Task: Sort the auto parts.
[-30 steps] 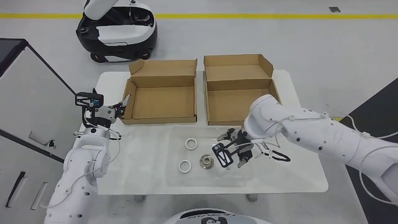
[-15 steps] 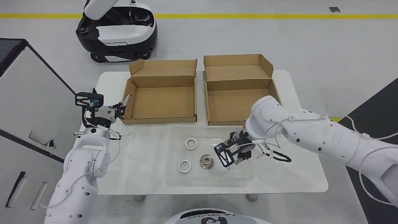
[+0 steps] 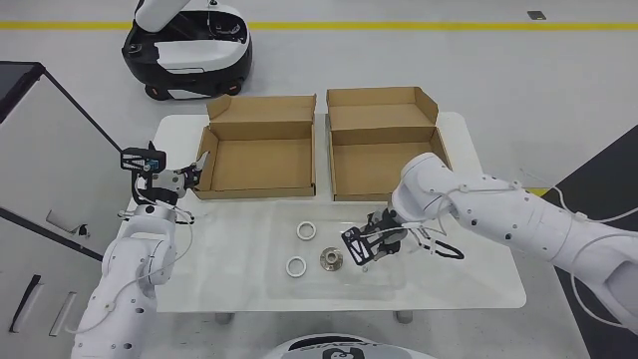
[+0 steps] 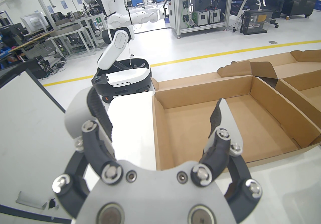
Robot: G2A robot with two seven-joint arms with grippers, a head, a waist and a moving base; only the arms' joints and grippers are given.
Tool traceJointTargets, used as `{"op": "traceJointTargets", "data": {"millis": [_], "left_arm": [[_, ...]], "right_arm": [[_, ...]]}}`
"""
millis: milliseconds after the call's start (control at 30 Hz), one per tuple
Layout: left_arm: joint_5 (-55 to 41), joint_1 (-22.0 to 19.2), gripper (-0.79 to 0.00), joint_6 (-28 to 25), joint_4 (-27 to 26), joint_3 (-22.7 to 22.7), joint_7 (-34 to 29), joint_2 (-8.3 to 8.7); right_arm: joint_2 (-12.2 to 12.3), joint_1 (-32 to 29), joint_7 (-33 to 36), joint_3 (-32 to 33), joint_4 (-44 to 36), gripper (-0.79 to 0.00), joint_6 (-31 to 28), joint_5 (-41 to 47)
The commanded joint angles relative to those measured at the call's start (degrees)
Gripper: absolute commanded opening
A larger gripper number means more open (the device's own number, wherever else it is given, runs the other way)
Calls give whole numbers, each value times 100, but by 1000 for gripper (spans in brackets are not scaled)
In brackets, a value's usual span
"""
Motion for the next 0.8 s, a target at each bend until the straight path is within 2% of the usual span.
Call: {"op": "traceJointTargets", "data": {"millis": [0,767], "left_arm": [[0,0,0,0,0,0,0,0],[0,0,0,0,0,0,0,0]], "right_arm": [[-13,-6,0,0,9,-406,0,-6],[-203,-124,0,0,407,-400,0,-142]]}}
